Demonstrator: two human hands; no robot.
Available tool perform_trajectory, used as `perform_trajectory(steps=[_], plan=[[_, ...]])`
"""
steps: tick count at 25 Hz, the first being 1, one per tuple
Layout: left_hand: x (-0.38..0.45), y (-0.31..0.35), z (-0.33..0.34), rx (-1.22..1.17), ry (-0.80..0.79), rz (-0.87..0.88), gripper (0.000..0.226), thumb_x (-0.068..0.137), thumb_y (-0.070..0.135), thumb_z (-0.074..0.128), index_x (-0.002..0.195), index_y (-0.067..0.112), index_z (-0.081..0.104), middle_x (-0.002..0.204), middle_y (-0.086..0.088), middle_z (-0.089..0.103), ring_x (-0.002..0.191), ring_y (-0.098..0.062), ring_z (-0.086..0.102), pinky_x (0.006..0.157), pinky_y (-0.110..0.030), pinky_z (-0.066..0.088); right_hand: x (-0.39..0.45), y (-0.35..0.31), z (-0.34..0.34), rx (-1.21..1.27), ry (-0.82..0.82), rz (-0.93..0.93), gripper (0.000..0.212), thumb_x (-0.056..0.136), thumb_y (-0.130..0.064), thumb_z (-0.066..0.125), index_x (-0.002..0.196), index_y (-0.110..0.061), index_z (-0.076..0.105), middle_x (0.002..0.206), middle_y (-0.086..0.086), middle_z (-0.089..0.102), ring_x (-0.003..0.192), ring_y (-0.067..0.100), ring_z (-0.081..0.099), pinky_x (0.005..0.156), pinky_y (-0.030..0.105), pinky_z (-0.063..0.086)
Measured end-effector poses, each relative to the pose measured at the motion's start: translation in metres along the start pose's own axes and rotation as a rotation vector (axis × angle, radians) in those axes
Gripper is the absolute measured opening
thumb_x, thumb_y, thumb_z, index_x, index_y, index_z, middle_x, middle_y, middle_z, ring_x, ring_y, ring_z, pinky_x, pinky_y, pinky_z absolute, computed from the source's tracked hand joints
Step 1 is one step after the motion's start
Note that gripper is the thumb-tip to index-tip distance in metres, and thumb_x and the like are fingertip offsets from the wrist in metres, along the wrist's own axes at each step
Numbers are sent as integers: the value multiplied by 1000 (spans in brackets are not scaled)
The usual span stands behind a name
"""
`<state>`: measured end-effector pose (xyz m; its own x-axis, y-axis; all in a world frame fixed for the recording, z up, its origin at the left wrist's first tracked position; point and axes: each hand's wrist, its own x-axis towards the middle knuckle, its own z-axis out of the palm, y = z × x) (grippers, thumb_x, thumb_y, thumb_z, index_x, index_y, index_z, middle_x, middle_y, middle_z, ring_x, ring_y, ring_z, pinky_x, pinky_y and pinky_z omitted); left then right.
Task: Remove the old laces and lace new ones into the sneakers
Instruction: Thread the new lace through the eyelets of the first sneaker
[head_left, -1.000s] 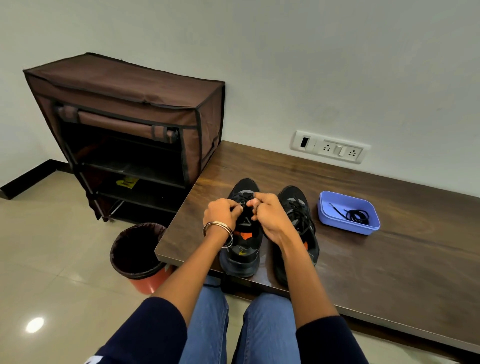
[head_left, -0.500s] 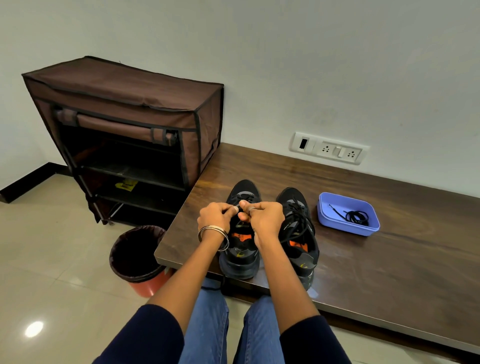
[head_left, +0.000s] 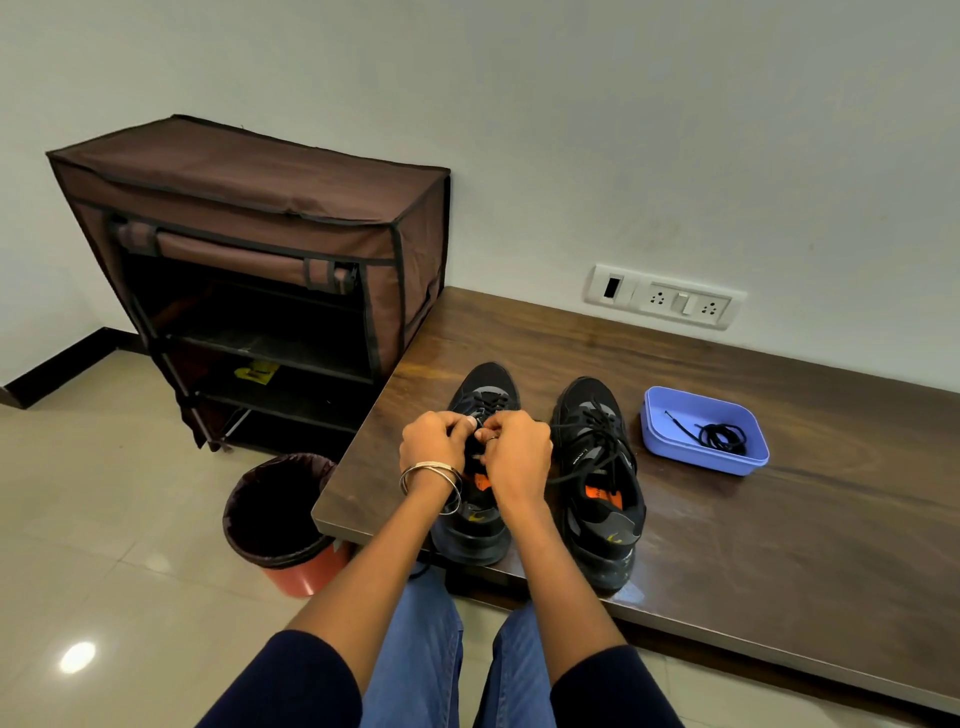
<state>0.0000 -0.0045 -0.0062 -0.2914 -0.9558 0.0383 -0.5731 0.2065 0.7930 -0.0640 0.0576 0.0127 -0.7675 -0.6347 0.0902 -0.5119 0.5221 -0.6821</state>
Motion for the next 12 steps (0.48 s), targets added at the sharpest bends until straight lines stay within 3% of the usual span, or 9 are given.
perform_trajectory(steps=[2,4,12], plan=[[3,-2,-1,-25,-24,-16,20,89,35,62,93,23,77,95,-5,73,90,-26,65,74,-33,50,-6,-8,0,-245,-6,-19,18,95,-17,52,96,-10,69,95,13,67,91,33,65,67,35,50],[5,-4,-2,-31,-41,-24,20,89,36,62,94,23,76,95,-6,73,91,-27,65,75,-34,51,-8,-14,1,-322,-18,-37,18,96,-16,50,99,-8,66,104,13,64,97,35,63,66,36,46],[8,-5,-3,-19,-60,-14,22,89,38,62,95,23,76,96,-7,73,91,-27,65,75,-33,50,-9,-10,7,-313,-38,-63,18,91,-10,51,101,-2,64,112,14,59,97,36,62,72,39,49]])
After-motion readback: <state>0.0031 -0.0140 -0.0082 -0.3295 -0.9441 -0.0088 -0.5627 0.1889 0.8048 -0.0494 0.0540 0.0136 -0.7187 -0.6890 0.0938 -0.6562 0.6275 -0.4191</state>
